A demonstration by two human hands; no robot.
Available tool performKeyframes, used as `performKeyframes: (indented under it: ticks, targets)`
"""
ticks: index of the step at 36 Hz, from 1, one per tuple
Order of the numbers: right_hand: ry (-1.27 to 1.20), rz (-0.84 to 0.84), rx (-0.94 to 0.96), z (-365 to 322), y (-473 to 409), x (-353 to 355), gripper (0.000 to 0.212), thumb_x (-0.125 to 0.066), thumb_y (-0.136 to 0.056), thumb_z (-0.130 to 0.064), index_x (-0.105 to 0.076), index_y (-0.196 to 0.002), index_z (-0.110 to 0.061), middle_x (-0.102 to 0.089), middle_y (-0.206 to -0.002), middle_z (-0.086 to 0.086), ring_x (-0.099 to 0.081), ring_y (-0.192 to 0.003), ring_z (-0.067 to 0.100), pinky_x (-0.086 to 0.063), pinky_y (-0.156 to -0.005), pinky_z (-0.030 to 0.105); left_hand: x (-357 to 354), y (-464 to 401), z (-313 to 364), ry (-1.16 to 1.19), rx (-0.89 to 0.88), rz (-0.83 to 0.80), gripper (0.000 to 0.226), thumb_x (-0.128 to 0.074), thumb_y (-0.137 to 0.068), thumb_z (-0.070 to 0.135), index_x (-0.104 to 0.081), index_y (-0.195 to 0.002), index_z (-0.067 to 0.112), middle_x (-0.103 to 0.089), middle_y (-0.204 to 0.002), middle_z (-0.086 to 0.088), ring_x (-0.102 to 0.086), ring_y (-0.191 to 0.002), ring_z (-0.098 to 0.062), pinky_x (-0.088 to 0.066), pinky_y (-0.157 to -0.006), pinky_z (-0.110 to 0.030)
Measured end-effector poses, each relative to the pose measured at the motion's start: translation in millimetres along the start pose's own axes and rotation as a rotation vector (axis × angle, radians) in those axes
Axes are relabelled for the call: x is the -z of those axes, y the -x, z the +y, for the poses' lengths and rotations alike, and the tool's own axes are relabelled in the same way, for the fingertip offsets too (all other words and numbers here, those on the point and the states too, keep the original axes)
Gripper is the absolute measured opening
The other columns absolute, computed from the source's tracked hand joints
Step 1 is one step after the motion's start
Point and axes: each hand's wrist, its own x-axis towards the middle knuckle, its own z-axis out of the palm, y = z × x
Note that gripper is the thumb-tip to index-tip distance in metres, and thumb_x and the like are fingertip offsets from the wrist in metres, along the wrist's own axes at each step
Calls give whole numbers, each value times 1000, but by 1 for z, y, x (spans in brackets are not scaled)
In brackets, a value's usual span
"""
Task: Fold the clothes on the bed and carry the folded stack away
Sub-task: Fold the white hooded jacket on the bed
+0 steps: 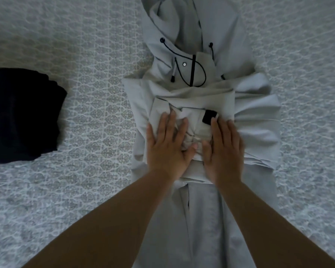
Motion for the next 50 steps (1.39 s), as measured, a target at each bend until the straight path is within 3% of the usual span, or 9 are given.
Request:
performKeyframes:
  ticks: [7, 10, 13, 16, 20, 26, 32, 39, 50]
  targets:
    - [-54, -73, 37, 4, -3, 4, 67, -11, -93, -49, -16, -151, -17, -16, -158, 3, -8, -146, 22, -8, -118, 39, 1, -5, -2, 8, -4, -10, 76, 5, -83, 67, 4, -151, 32, 12, -160, 1, 18, -145, -16, 18, -113, -47]
    - [-176, -1, 45, 6, 25, 20, 65, -17, -94, -42, -35, -144, -5, -32, -151, 15, -25, -141, 32, -21, -115, 43, 2, 15, 2, 120, 28, -34, 73, 3, -85, 64, 7, -150, 31, 13, -160, 1, 19, -144, -15, 19, -113, -42]
    - [-191, 41, -37, 16, 80, 19, 58, -44, -94, -35, -40, -140, -1, -37, -147, 20, -36, -136, 37, -32, -109, 49, -5, 63, 17, 250, 60, -87, 80, -19, -86, 67, 22, -143, 29, 19, -158, 1, 22, -143, -14, 18, -114, -40]
    - [-89, -44, -95, 21, 141, 9, 75, -71, -78, -33, -43, -139, -1, -41, -144, 20, -40, -132, 37, -34, -107, 53, -11, 123, 35, 268, 114, -73, 100, -56, -78, 57, 3, -150, 19, 2, -160, -8, 5, -147, -21, -2, -118, -49]
    - [-130, -90, -161, 18, 203, 5, 68, -54, -73, -26, -48, -135, 1, -46, -140, 21, -46, -128, 37, -38, -104, 53, -18, 191, 50, 250, 186, -84, 106, -72, -64, 38, -19, -149, 5, -18, -156, -17, -18, -144, -30, -16, -115, -54]
    - [-137, -179, -74, 39, 252, -1, 78, -66, -60, 4, -47, -135, 1, -44, -142, 19, -40, -133, 33, -32, -107, 49, -23, 253, 62, 67, 270, -260, 86, -45, -85, 20, 11, -151, 16, 37, -146, -3, 32, -138, -22, 13, -115, -52]
    - [-70, -316, 46, 73, 263, 8, 85, -57, -69, 5, -27, -147, -9, -25, -154, 11, -18, -145, 25, -13, -116, 39, -15, 290, 28, -72, 289, -306, 71, -20, -90, 16, 16, -149, 26, 29, -154, 2, 23, -143, -24, 13, -112, -54]
    - [-160, -323, -20, 68, 290, 10, 79, -61, -73, -6, -30, -146, -4, -27, -153, 12, -22, -143, 26, -16, -118, 37, -25, 308, 28, 80, 233, -383, 81, -33, -92, 18, 34, -138, 21, 41, -148, 3, 46, -127, -20, 13, -113, -50]
    - [-91, -387, 149, 92, 398, 6, 81, -66, -76, -39, -39, -140, 2, -36, -148, 17, -41, -134, 30, -34, -109, 42, -35, 416, 19, 249, 66, -217, 85, -54, -79, 44, -25, -147, 1, -21, -154, -12, -21, -143, -24, -20, -116, -38]
